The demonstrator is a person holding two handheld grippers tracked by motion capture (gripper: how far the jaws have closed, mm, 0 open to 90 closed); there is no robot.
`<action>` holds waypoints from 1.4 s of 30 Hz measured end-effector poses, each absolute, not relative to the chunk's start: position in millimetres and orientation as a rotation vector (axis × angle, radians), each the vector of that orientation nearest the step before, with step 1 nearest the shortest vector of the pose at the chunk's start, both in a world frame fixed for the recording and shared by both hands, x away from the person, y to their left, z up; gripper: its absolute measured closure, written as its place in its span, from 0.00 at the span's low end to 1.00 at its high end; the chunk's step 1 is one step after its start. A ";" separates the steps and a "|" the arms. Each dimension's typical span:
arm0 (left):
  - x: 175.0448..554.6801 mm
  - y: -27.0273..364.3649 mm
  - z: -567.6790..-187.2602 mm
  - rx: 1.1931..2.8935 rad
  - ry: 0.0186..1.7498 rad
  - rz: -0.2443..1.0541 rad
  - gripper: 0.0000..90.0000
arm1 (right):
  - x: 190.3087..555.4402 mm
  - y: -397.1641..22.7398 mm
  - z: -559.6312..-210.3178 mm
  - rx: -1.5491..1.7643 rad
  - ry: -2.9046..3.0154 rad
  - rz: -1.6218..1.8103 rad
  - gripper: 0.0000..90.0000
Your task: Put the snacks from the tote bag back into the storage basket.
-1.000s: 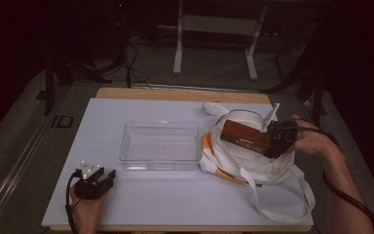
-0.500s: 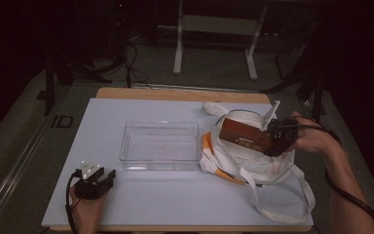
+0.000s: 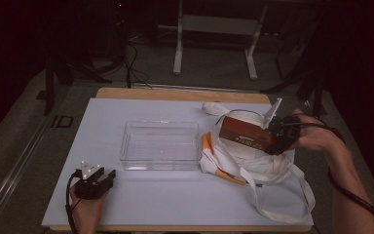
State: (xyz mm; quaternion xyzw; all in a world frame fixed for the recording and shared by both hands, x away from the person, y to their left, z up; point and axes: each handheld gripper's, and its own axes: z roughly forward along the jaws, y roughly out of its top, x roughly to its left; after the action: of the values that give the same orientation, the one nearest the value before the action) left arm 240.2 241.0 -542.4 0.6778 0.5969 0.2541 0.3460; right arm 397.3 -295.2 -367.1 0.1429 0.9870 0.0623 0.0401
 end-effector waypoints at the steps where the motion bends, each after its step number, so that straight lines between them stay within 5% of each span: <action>1: 240.2 241.0 -542.5 1.759 1.548 0.661 0.60 | 397.2 -294.6 -366.4 0.434 3.023 0.193 0.48; 42: 240.1 241.2 -542.4 1.755 1.549 0.659 0.60 | 400.6 -232.0 -350.8 0.251 3.030 0.252 0.48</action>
State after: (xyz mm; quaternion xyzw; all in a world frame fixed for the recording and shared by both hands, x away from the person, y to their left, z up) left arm 240.1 241.2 -542.4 0.6767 0.5972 0.2541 0.3477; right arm 400.6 -232.0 -350.8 0.0821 0.9922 0.0824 0.0453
